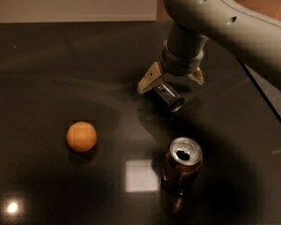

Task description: Place redbull can upright

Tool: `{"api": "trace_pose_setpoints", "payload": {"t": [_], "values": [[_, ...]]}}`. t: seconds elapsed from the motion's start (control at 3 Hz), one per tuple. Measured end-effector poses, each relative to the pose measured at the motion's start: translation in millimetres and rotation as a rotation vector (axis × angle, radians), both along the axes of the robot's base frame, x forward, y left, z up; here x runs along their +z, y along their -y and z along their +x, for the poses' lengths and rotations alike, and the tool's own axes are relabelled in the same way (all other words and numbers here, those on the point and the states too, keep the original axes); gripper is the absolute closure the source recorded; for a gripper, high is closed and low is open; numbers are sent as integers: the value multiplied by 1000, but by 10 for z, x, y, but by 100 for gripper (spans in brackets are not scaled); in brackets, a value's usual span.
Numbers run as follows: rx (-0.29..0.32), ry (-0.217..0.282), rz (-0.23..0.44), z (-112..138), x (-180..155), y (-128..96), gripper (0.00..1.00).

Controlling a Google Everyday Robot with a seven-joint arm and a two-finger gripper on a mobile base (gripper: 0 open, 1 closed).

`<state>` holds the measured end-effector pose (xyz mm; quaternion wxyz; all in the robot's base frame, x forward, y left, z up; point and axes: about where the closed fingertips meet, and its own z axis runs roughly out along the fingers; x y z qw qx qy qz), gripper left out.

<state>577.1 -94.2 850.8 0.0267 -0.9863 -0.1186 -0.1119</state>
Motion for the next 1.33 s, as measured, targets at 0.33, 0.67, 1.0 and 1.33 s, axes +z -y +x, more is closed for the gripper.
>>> {"api": "trace_pose_setpoints", "payload": {"t": [0.33, 0.67, 1.0, 1.33], "values": [[43, -8, -36, 21, -69, 45, 17], [70, -21, -67, 11, -97, 85, 41], [80, -30, -81, -2, -75, 98, 64], [38, -62, -76, -47, 82, 61, 88]]}}
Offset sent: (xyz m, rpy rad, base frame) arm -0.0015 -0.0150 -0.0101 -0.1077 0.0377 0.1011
